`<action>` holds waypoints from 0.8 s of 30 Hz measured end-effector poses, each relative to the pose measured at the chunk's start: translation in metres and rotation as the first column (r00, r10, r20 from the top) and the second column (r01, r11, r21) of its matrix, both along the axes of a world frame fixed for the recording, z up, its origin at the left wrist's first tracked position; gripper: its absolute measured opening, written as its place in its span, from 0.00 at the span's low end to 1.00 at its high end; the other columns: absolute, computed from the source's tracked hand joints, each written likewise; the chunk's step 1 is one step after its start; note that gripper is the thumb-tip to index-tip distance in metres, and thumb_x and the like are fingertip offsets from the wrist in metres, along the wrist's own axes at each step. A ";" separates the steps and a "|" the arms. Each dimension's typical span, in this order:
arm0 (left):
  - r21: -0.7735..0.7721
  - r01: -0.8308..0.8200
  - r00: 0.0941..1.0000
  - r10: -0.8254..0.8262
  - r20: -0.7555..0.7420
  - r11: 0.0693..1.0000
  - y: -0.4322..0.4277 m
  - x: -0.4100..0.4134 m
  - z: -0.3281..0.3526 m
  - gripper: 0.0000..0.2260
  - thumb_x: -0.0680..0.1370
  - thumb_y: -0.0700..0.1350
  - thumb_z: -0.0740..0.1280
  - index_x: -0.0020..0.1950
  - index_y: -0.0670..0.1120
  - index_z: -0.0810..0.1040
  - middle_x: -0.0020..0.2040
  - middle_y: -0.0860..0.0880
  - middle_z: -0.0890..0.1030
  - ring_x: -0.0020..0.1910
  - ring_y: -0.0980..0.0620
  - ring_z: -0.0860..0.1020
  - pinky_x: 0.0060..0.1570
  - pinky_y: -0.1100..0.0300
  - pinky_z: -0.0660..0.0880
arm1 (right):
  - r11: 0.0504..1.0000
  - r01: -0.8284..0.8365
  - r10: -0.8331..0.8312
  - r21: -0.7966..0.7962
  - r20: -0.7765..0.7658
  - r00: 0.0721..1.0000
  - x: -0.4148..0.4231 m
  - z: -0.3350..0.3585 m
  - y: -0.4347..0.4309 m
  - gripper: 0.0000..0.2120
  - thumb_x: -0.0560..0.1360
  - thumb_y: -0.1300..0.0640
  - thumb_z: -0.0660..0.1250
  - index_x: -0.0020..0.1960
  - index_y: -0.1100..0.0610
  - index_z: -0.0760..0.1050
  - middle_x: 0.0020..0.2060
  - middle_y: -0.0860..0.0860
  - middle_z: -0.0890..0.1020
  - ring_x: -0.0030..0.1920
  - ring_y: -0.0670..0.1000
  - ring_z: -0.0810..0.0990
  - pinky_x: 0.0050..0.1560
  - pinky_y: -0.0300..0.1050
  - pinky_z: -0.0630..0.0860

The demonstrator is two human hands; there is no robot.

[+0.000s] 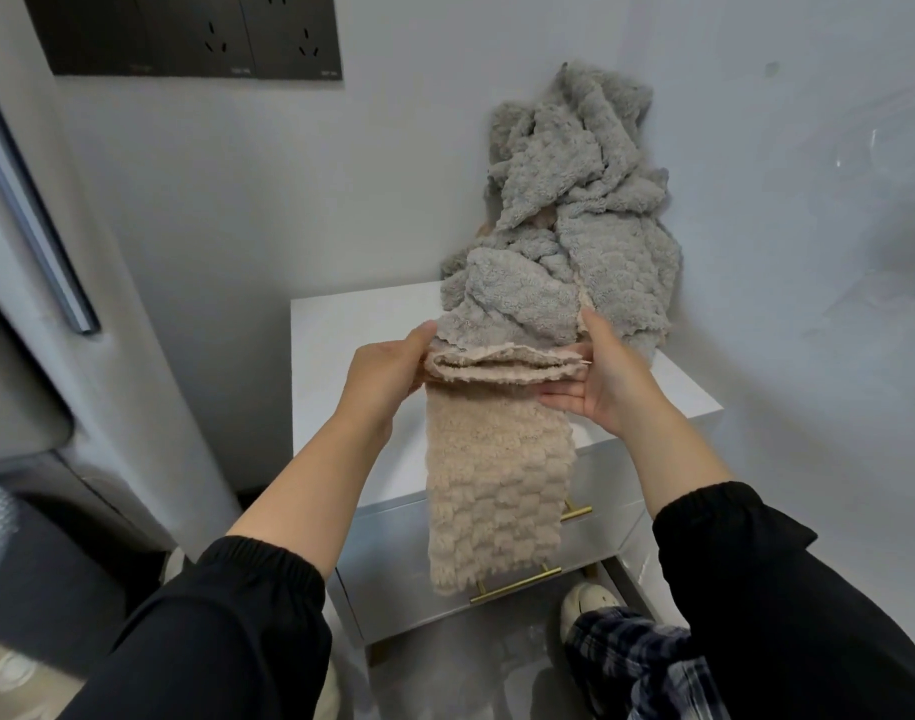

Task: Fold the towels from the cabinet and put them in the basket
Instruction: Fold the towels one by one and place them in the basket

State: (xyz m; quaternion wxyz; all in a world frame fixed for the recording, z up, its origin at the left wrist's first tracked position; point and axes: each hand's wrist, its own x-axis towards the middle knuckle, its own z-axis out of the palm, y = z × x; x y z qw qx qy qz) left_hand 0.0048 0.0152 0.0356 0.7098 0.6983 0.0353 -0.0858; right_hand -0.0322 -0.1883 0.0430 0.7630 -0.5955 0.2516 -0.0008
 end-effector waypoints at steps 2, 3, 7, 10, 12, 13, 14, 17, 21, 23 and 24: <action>0.058 0.013 0.999 -0.015 0.039 0.998 0.000 0.000 -0.004 0.10 0.74 0.44 0.71 0.33 0.44 0.79 0.31 0.52 0.79 0.37 0.54 0.76 0.56 0.56 0.74 | 1.000 -0.020 0.020 -0.020 0.000 1.000 0.002 0.000 0.002 0.12 0.77 0.50 0.66 0.45 0.60 0.72 0.38 0.55 0.81 0.39 0.56 0.83 0.36 0.49 0.81; 0.096 0.034 0.998 -0.039 0.049 0.995 0.001 0.000 -0.006 0.07 0.73 0.41 0.72 0.35 0.43 0.81 0.32 0.52 0.79 0.37 0.55 0.76 0.56 0.56 0.74 | 0.998 -0.046 0.046 -0.047 0.002 0.999 0.003 -0.002 0.002 0.06 0.76 0.58 0.67 0.45 0.60 0.73 0.38 0.55 0.79 0.38 0.54 0.81 0.34 0.46 0.81; 0.267 0.112 0.992 -0.123 0.026 0.957 0.004 -0.002 -0.009 0.05 0.71 0.35 0.72 0.39 0.45 0.81 0.35 0.50 0.79 0.36 0.57 0.74 0.40 0.65 0.70 | 0.991 -0.089 0.089 -0.097 0.003 0.996 0.000 -0.009 0.001 0.12 0.73 0.76 0.62 0.45 0.61 0.76 0.36 0.56 0.78 0.35 0.51 0.78 0.27 0.37 0.76; 0.344 0.147 0.986 -0.165 0.024 0.927 0.004 -0.003 -0.009 0.07 0.70 0.34 0.71 0.39 0.45 0.81 0.35 0.49 0.78 0.36 0.55 0.74 0.36 0.65 0.69 | 0.969 -0.085 0.078 -0.231 -0.042 0.996 -0.001 -0.015 -0.003 0.14 0.71 0.77 0.64 0.44 0.58 0.77 0.36 0.56 0.79 0.34 0.51 0.78 0.31 0.40 0.77; 0.380 0.165 0.981 -0.190 0.029 0.910 0.005 -0.004 -0.009 0.06 0.71 0.34 0.71 0.40 0.45 0.80 0.33 0.49 0.77 0.35 0.55 0.73 0.36 0.66 0.68 | 0.945 -0.090 0.074 -0.313 -0.062 0.995 -0.003 -0.018 -0.006 0.14 0.70 0.75 0.67 0.44 0.57 0.78 0.37 0.55 0.79 0.33 0.49 0.77 0.32 0.42 0.76; 0.389 0.169 0.980 -0.197 0.033 0.906 0.005 -0.004 -0.008 0.06 0.71 0.34 0.70 0.40 0.45 0.80 0.33 0.49 0.76 0.34 0.55 0.73 0.36 0.66 0.68 | 0.941 -0.094 0.077 -0.324 -0.066 0.995 -0.004 -0.018 -0.006 0.13 0.71 0.75 0.67 0.46 0.58 0.78 0.37 0.55 0.79 0.32 0.49 0.77 0.31 0.42 0.76; 0.390 0.173 0.979 -0.203 0.036 0.904 0.005 -0.004 -0.007 0.07 0.71 0.33 0.70 0.40 0.45 0.80 0.32 0.49 0.76 0.33 0.56 0.72 0.35 0.66 0.68 | 0.944 -0.095 0.078 -0.317 -0.065 0.995 -0.006 -0.017 -0.005 0.13 0.71 0.75 0.67 0.47 0.59 0.78 0.38 0.55 0.78 0.31 0.49 0.77 0.29 0.41 0.77; 0.357 0.194 0.975 -0.220 0.031 0.914 0.007 -0.004 -0.006 0.08 0.72 0.32 0.68 0.40 0.45 0.80 0.32 0.49 0.76 0.32 0.57 0.71 0.35 0.66 0.67 | 0.951 -0.108 0.097 -0.290 -0.052 0.994 -0.011 -0.016 -0.004 0.13 0.71 0.75 0.66 0.47 0.59 0.77 0.42 0.58 0.77 0.30 0.51 0.75 0.23 0.38 0.74; 0.343 0.205 0.972 -0.232 0.038 0.916 0.005 -0.003 -0.011 0.04 0.74 0.38 0.68 0.42 0.40 0.82 0.42 0.51 0.82 0.43 0.57 0.75 0.40 0.67 0.68 | 0.889 -0.171 0.146 -0.425 -0.091 0.985 -0.014 -0.022 -0.007 0.12 0.71 0.74 0.67 0.46 0.59 0.76 0.37 0.55 0.74 0.32 0.54 0.75 0.27 0.42 0.77; 0.433 0.185 0.967 -0.242 0.080 0.882 0.001 -0.004 -0.019 0.06 0.74 0.42 0.70 0.42 0.39 0.83 0.41 0.49 0.83 0.41 0.56 0.77 0.41 0.66 0.72 | 0.846 -0.182 0.144 -0.501 -0.114 0.983 -0.015 -0.025 -0.007 0.11 0.70 0.73 0.69 0.48 0.60 0.76 0.35 0.52 0.72 0.30 0.53 0.75 0.32 0.45 0.78; 0.482 0.167 0.964 -0.246 0.104 0.860 0.000 -0.004 -0.022 0.06 0.73 0.42 0.71 0.40 0.40 0.83 0.39 0.48 0.83 0.40 0.56 0.77 0.42 0.64 0.73 | 0.832 -0.182 0.140 -0.524 -0.119 0.983 -0.015 -0.026 -0.007 0.11 0.70 0.73 0.69 0.49 0.61 0.76 0.35 0.52 0.71 0.28 0.53 0.74 0.32 0.46 0.78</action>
